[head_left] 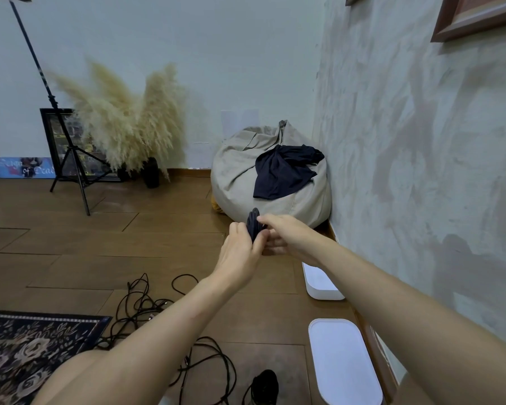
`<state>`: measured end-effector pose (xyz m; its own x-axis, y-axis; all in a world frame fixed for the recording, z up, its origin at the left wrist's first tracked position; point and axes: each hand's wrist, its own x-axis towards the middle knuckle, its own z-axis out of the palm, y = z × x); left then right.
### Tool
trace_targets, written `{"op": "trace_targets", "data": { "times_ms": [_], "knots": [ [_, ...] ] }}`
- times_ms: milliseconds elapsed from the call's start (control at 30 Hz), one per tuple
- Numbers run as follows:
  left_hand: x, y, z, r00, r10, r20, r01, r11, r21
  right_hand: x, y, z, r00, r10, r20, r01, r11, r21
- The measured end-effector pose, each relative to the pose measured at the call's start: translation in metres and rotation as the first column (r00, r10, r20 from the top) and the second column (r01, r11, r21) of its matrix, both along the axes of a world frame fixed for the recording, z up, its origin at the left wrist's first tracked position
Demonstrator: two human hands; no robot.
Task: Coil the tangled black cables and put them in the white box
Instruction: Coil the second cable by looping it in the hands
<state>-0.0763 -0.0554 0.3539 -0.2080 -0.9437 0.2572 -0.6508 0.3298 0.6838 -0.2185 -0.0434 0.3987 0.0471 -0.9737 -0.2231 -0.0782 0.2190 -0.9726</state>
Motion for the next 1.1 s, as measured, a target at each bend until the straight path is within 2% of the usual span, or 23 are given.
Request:
{"op": "trace_targets", "data": {
  "times_ms": [67,167,267,400,500,633,833,933,1100],
  "knots": [
    [-0.004,0.0,-0.006,0.997,-0.004,0.075,0.01,0.997,-0.072,0.001,-0.002,-0.004,0.998,0.031,-0.06,-0.032,0.999,-0.013],
    [-0.01,-0.001,-0.015,0.991,-0.038,0.128,0.052,0.993,-0.106,0.004,-0.007,-0.011,0.984,-0.021,-0.177,0.012,0.999,-0.048],
    [-0.009,-0.011,-0.022,0.99,-0.069,0.125,0.078,0.995,-0.063,0.003,-0.015,-0.018,0.974,-0.055,-0.22,0.042,0.997,-0.061],
    [-0.012,-0.026,-0.04,0.99,-0.132,0.049,0.129,0.99,0.061,-0.015,-0.031,-0.036,0.949,-0.043,-0.312,0.025,0.998,-0.062],
    [-0.019,-0.034,-0.064,0.989,-0.149,0.0,0.148,0.981,0.128,-0.028,-0.042,-0.064,0.961,-0.031,-0.274,0.023,0.999,-0.031],
    [-0.02,-0.048,-0.113,0.987,-0.145,0.065,0.134,0.979,0.153,-0.026,-0.058,-0.122,0.97,0.014,-0.243,-0.001,0.999,0.052],
    [-0.015,-0.069,-0.213,0.973,-0.199,0.121,0.146,0.925,0.351,-0.031,-0.077,-0.239,0.994,-0.023,-0.11,0.05,0.968,0.247],
    [-0.01,-0.076,-0.266,0.98,-0.145,0.137,0.084,0.922,0.378,-0.032,-0.083,-0.301,0.997,-0.045,-0.061,0.063,0.942,0.329],
    [-0.009,-0.08,-0.345,0.979,-0.106,0.172,0.023,0.904,0.428,-0.032,-0.088,-0.389,0.996,-0.006,-0.084,0.045,0.882,0.469]
  ]
}}
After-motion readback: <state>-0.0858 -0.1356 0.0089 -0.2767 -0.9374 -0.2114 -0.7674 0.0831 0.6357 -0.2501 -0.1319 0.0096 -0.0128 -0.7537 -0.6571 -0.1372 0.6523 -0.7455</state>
